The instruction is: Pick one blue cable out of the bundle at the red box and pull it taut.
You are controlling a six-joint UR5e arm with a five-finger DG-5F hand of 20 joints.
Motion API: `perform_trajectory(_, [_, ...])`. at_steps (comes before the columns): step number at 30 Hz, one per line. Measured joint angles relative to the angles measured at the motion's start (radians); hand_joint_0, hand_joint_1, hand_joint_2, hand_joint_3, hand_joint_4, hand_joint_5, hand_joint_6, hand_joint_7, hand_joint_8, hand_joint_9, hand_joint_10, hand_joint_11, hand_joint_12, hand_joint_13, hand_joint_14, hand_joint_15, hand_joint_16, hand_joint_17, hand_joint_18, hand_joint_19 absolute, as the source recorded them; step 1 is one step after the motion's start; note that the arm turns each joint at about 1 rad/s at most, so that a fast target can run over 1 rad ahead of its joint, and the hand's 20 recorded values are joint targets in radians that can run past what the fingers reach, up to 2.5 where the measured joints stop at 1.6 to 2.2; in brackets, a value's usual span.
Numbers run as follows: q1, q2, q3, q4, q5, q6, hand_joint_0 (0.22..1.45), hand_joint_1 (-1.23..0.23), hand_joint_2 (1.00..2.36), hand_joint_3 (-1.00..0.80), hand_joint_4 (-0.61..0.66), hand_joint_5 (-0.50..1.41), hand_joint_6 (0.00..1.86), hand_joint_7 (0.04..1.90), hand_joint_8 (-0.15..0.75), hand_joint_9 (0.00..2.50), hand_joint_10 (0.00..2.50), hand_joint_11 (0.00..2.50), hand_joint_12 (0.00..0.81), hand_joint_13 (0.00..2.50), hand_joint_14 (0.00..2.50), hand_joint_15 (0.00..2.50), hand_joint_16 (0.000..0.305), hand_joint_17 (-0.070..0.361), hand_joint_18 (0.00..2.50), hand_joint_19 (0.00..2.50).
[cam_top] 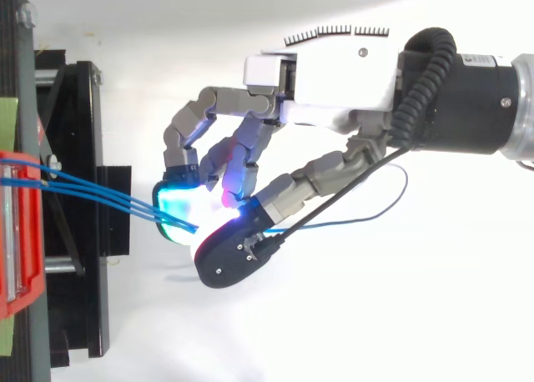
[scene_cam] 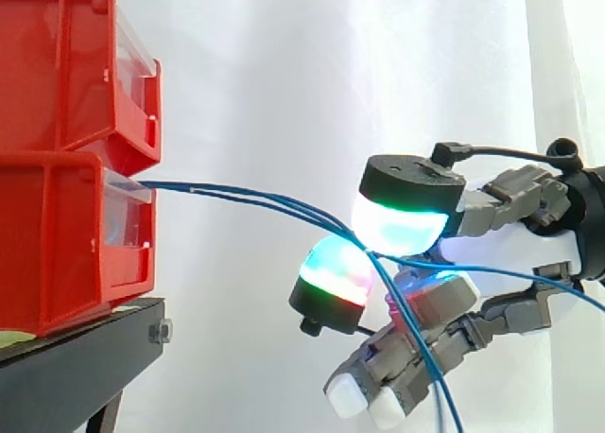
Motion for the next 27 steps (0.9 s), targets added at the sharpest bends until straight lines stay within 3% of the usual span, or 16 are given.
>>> perform_trajectory(6, [0.000,0.000,0.000,0.000,0.000,0.000,0.59,-0.80,1.00,-0.50,0.08,-0.19,0.92,0.76,0.355,1.11,0.15,1.23,0.358,0.75,0.01,0.33,0.047,0.106,0.64,0.31])
perform_trajectory(12, [0.000,0.000,0.000,0.001,-0.001,-0.001,0.54,-0.65,1.00,-0.50,0.09,-0.17,0.90,0.76,0.375,1.13,0.10,1.21,0.377,0.74,0.01,0.34,0.050,0.113,0.64,0.34])
perform_trajectory(18, [0.000,0.000,0.000,0.001,-0.001,-0.001,0.53,-0.65,1.00,-0.50,0.09,-0.17,0.90,0.78,0.379,1.12,0.09,1.21,0.385,0.73,0.01,0.34,0.051,0.115,0.63,0.34])
perform_trajectory(27, [0.001,0.000,0.000,0.001,0.000,-0.001,0.49,-0.80,1.00,-0.50,0.11,-0.18,0.88,0.73,0.386,1.01,0.16,1.15,0.392,0.69,0.01,0.32,0.054,0.121,0.62,0.32])
